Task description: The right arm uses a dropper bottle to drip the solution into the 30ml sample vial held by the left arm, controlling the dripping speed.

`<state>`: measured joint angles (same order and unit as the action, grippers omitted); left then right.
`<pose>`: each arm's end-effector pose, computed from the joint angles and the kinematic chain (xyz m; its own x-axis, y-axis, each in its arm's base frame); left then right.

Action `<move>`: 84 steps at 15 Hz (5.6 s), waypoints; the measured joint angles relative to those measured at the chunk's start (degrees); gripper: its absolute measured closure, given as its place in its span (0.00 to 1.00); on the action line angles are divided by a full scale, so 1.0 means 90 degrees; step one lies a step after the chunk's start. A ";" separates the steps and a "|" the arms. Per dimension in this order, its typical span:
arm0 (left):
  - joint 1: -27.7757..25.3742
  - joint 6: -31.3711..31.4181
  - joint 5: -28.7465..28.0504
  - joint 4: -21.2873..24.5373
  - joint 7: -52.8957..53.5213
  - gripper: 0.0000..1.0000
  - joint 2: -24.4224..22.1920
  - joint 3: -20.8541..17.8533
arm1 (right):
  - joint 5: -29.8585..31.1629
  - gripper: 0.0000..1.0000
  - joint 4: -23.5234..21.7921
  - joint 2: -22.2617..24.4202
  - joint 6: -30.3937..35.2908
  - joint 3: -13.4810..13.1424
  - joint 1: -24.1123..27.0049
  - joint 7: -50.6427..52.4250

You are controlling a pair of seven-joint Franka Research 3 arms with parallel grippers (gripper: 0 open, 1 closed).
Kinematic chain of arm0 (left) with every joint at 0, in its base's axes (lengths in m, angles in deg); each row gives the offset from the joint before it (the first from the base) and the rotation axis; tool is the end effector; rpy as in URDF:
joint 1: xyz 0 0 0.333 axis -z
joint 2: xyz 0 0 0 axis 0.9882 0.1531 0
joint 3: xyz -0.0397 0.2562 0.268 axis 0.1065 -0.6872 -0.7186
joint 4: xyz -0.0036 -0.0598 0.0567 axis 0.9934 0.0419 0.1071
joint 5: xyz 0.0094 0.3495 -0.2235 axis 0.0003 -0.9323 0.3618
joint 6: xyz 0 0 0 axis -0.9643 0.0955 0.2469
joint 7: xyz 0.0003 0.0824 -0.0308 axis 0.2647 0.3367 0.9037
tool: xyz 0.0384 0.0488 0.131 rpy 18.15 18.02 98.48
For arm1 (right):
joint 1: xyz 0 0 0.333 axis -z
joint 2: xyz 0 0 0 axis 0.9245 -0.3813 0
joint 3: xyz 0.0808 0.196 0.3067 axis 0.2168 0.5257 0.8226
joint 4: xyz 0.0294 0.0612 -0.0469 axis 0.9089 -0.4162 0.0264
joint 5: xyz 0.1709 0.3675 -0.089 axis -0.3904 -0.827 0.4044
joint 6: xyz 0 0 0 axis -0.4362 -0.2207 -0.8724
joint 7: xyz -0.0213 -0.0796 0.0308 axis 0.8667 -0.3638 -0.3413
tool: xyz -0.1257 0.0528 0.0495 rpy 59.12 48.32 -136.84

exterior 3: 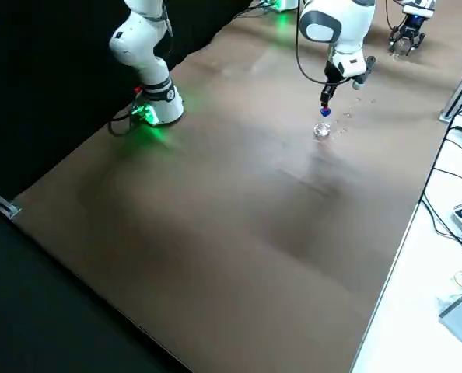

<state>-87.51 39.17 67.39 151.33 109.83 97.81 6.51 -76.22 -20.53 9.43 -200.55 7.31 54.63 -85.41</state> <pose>0.7608 -0.1272 0.1254 0.0125 -0.6907 0.7230 -0.9999 -0.0035 0.0140 0.6579 0.2115 0.3196 0.9932 0.0637 -0.0973 0.0545 -0.9941 -0.0941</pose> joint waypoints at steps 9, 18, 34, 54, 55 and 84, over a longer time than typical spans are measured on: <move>0.0024 0.0001 0.0040 -0.0078 -0.0029 0.53 0.0000 0.0106 | 0.0006 0.57 0.0000 -0.0110 -0.0108 -0.0008 -0.0003 0.0000; -0.0013 0.0000 0.0045 -0.0115 -0.0062 0.69 -0.0007 0.0185 | 0.0007 0.65 0.0000 -0.0116 -0.0205 -0.0008 -0.0007 0.0001; 0.1700 0.1343 0.0032 -0.0204 -0.1587 0.69 -0.0332 0.0786 | 0.0010 0.74 0.0001 -0.0182 -0.0235 -0.0008 -0.0019 0.0001; 0.2389 0.1846 -0.0799 -0.0207 -0.2985 0.69 -0.0507 0.0659 | 0.0012 0.95 0.0001 -0.0187 -0.0228 -0.0017 -0.0019 -0.0025; 0.2407 0.1846 -0.0800 -0.0207 -0.2992 0.69 -0.0514 0.0660 | 0.0012 0.95 0.0001 -0.0187 -0.0227 -0.0018 -0.0019 -0.0026; 0.3119 0.2506 -0.0809 -0.0204 -0.3389 0.69 -0.0538 0.0628 | 0.0012 0.87 0.0151 -0.0042 0.0090 -0.0018 -0.0022 -0.0032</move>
<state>-59.44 61.73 60.12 149.49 79.33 92.97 12.16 -76.11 -19.17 9.05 -199.74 7.15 54.43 -85.70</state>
